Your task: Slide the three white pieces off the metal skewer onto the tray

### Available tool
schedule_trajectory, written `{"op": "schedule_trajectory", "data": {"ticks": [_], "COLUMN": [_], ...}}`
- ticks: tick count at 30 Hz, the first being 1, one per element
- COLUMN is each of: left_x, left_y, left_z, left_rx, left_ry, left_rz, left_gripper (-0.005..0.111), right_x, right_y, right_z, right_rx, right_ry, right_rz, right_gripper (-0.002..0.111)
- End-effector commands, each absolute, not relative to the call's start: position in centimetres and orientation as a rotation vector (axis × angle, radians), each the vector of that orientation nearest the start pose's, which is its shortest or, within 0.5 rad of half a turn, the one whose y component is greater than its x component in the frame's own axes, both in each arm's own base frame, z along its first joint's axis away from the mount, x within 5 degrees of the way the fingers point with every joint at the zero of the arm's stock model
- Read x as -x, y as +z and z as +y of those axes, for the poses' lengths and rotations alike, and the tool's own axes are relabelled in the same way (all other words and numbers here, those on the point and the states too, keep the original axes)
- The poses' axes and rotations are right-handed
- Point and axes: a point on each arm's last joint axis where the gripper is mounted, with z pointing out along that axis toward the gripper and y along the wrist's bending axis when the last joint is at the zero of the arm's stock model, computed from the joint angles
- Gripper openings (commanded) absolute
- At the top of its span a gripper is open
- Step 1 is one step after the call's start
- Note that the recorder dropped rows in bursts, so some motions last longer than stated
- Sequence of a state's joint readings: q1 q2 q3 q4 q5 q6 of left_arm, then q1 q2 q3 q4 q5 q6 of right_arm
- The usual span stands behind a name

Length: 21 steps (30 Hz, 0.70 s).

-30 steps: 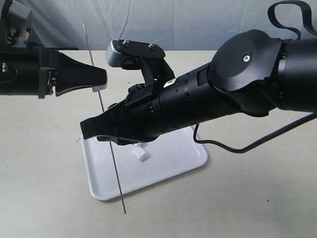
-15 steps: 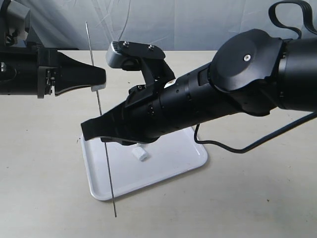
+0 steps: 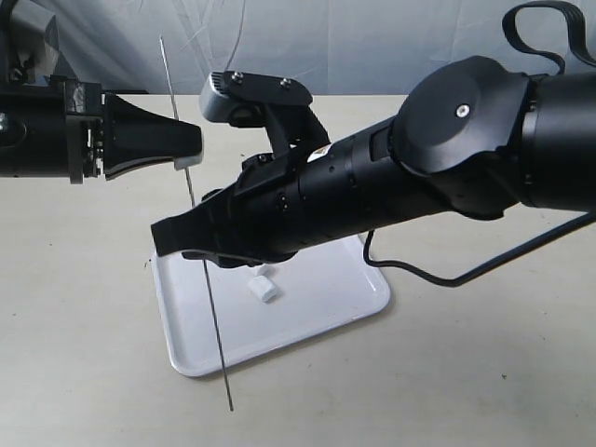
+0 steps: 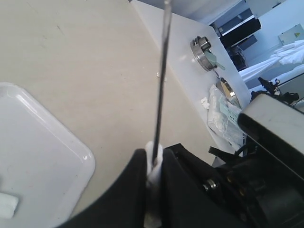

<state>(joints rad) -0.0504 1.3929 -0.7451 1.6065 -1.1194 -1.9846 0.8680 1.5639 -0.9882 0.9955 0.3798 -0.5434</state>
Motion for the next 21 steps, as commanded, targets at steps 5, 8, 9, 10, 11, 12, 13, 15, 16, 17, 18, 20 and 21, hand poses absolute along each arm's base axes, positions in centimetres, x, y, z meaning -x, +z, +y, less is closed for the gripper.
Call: {"op": "schedule_trajectory", "data": {"ticks": [5, 8, 9, 10, 11, 12, 13, 15, 16, 17, 18, 20, 21], "left_x": [-24.18, -24.22, -24.24, -24.26, -24.29, -24.30, -24.32, -24.34, -24.36, -24.39, -24.43, -24.55, -24.59], "left_y": [27.20, 27.17, 27.16, 27.16, 27.14, 27.13, 27.12, 27.12, 27.14, 27.19, 27.22, 27.19, 27.16], "left_z": [-9.42, -9.39, -9.38, -9.38, -9.36, -9.35, -9.34, -9.33, -9.33, -9.33, -9.33, -9.27, -9.25], "left_rx": [-0.337, -0.336, -0.334, -0.333, -0.332, -0.330, -0.331, -0.328, -0.325, -0.321, -0.324, -0.319, -0.314], "left_ry": [-1.438, -1.429, -1.427, -1.425, -1.419, -1.416, -1.413, -1.411, -1.413, -1.415, -1.410, -1.393, -1.386], "left_rz": [2.074, 2.075, 2.076, 2.076, 2.076, 2.077, 2.077, 2.076, 2.074, 2.068, 2.060, 2.058, 2.060], "left_gripper": [0.000, 0.000, 0.000, 0.000, 0.000, 0.000, 0.000, 0.000, 0.000, 0.000, 0.000, 0.000, 0.000], "right_x": [-19.58, -19.58, -19.58, -19.54, -19.50, -19.44, -19.40, -19.33, -19.27, -19.26, -19.21, -19.13, -19.07], "right_y": [25.39, 25.39, 25.39, 25.38, 25.37, 25.35, 25.34, 25.31, 25.28, 25.28, 25.20, 24.94, 24.81], "right_z": [27.42, 27.42, 27.42, 27.42, 27.42, 27.43, 27.43, 27.43, 27.42, 27.42, 27.39, 27.29, 27.23], "right_rx": [0.713, 0.710, 0.710, 0.714, 0.717, 0.722, 0.726, 0.736, 0.747, 0.748, 0.750, 0.751, 0.757], "right_ry": [0.991, 0.993, 0.993, 0.995, 0.997, 1.001, 1.003, 1.004, 1.004, 1.004, 1.004, 1.000, 0.996], "right_rz": [2.327, 2.329, 2.329, 2.332, 2.334, 2.338, 2.340, 2.343, 2.346, 2.347, 2.351, 2.360, 2.364], "right_gripper": [-0.001, -0.001, -0.001, -0.001, -0.001, -0.001, -0.001, -0.001, -0.001, -0.001, -0.001, -0.001, -0.001]}}
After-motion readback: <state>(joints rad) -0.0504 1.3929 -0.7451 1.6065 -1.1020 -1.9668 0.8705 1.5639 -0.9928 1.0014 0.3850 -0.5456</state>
